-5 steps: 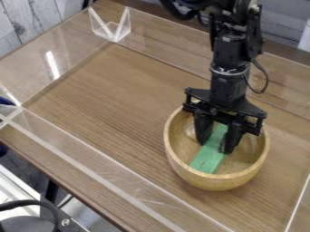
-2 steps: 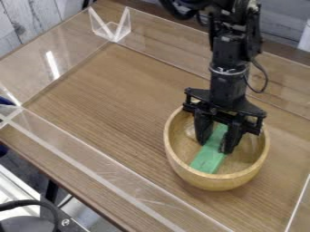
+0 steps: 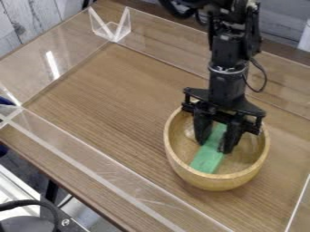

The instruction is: Remove the green block from inside the brown bowl and put it on the table

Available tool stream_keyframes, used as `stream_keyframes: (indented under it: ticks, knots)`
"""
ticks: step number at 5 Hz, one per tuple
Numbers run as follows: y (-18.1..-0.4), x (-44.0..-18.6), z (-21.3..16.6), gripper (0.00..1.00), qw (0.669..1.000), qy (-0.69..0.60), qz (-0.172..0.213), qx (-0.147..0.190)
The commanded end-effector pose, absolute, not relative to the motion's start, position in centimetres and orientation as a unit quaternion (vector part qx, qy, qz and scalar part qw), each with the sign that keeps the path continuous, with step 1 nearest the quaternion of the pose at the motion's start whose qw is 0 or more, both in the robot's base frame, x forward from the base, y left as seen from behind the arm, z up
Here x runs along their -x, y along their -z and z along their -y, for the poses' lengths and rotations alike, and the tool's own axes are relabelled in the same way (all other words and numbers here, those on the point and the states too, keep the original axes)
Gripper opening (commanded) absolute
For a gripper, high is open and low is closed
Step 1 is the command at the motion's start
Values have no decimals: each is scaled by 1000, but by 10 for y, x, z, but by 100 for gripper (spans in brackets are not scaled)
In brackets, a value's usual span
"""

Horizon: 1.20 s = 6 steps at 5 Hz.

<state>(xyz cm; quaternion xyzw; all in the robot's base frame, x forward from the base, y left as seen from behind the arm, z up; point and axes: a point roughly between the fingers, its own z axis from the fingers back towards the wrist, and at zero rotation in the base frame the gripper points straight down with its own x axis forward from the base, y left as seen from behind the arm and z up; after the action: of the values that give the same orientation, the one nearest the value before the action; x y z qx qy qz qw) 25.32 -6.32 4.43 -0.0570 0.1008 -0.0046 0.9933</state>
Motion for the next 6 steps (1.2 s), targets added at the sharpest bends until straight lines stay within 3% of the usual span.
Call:
stream_keyframes:
  ticks: [1,6]
  knots:
    - [-67,-264,62,0,996,2,-60,66]
    - [-84,-264,53,0,996,-4,-54,71]
